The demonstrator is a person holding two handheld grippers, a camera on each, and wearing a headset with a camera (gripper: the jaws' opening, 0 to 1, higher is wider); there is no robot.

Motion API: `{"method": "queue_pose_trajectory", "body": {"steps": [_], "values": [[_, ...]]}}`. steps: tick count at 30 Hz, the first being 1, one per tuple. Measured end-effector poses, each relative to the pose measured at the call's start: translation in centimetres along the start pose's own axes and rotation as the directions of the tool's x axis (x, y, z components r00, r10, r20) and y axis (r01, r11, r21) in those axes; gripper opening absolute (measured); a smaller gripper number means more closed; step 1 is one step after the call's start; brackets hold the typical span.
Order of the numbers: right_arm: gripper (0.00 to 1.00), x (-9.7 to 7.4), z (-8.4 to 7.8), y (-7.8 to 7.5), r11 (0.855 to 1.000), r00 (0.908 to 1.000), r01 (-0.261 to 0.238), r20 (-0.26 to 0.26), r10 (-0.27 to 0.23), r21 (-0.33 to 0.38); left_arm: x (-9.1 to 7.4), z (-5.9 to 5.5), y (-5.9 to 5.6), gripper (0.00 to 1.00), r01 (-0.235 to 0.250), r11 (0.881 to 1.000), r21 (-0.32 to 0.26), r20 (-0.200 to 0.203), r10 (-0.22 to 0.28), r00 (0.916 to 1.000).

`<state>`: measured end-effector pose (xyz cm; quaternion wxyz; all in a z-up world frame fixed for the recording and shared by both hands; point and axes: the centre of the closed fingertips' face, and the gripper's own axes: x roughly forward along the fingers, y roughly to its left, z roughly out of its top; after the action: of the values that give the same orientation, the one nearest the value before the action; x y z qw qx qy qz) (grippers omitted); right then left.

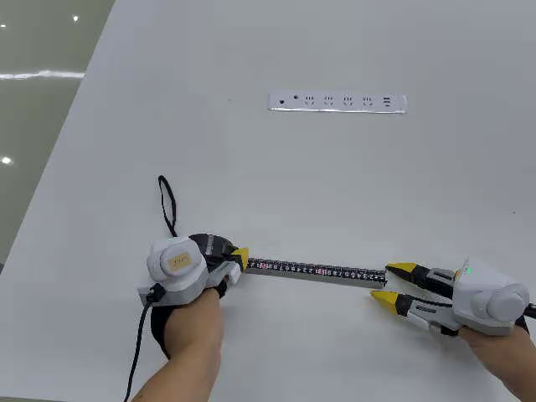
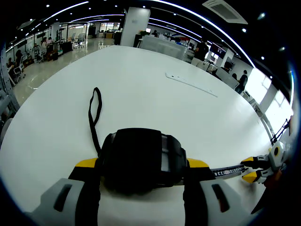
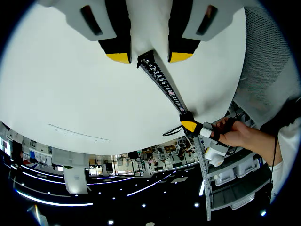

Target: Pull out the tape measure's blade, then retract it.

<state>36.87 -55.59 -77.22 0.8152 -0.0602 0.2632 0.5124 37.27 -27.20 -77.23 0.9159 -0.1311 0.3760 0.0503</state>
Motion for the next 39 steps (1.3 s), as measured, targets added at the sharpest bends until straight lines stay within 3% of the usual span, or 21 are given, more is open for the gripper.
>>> {"method": "queue_pose_trajectory", "body": {"steps": [19,39], "values": [[0.14,0.2,0.4,0.0,0.998,0.9978,-0.066,0.007,0.066,-0.02,0.1,0.0,0.0,0.7,-0.005,1.0,0.004,0.003,0.005,1.0],[0.13,0.2,0.9,0.5,0.996,0.9972,-0.073,0.012,0.074,-0.048,0.1,0.0,0.0,0.69,-0.016,1.0,0.015,0.002,0.016,0.9999]]}}
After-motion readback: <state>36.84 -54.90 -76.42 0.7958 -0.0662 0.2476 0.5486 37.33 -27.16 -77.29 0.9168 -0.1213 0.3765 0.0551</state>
